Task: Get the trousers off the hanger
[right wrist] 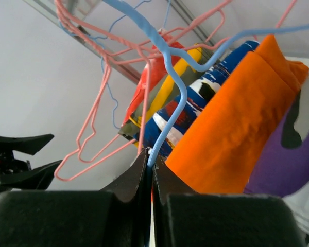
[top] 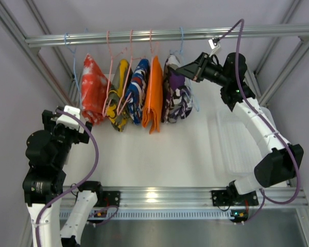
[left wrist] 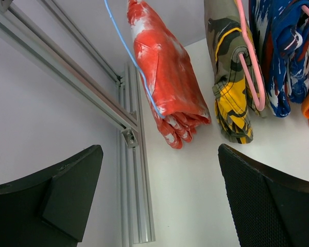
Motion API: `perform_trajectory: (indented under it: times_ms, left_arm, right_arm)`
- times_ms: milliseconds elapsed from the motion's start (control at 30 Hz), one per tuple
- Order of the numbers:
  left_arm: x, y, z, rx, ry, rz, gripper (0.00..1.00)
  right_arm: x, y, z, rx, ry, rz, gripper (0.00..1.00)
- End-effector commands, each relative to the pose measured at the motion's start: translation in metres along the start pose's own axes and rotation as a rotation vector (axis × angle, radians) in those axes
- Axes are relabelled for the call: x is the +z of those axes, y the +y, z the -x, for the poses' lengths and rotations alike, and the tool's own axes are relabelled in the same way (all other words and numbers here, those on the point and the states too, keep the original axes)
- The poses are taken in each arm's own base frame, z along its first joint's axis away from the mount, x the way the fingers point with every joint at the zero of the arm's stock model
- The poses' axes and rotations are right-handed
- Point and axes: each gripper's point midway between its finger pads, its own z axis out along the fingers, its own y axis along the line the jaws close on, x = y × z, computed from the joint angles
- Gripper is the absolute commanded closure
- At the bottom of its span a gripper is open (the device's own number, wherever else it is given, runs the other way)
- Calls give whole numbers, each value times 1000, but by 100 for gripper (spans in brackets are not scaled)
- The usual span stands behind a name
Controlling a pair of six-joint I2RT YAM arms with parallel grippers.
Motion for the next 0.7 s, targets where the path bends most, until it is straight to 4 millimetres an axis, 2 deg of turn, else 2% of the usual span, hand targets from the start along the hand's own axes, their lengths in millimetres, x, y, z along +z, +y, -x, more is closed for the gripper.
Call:
perform_trajectory:
  times_ms: [0,200,300,500,567,633,667]
  left_arm:
    - [1,1,14,-24,-39,-6,1]
    - [3,-2,13,-32,-38,-19,1]
    - [3,-2,14,-33,-39,-23,1]
    - [8,-1,18,-42,-43,-20,1]
    - [10,1,22,-49,-45,-21,1]
    - [12,-7,29,-60,-62,-72,1]
    - [12,-12,34,-59,-75,-106,1]
  right_arm:
    - [-21,110,83,-337,-251,259,100]
    - [-41,136,105,-351,-318,274,100]
    - [-51,141,112,-354,-345,269,100]
    - [-72,139,124,-366,-387,239,100]
    - [-79,132,126,-370,-394,214,100]
    - [-91,136,126,-390,-407,205,100]
    - [-93,131,123,-385,-400,195,100]
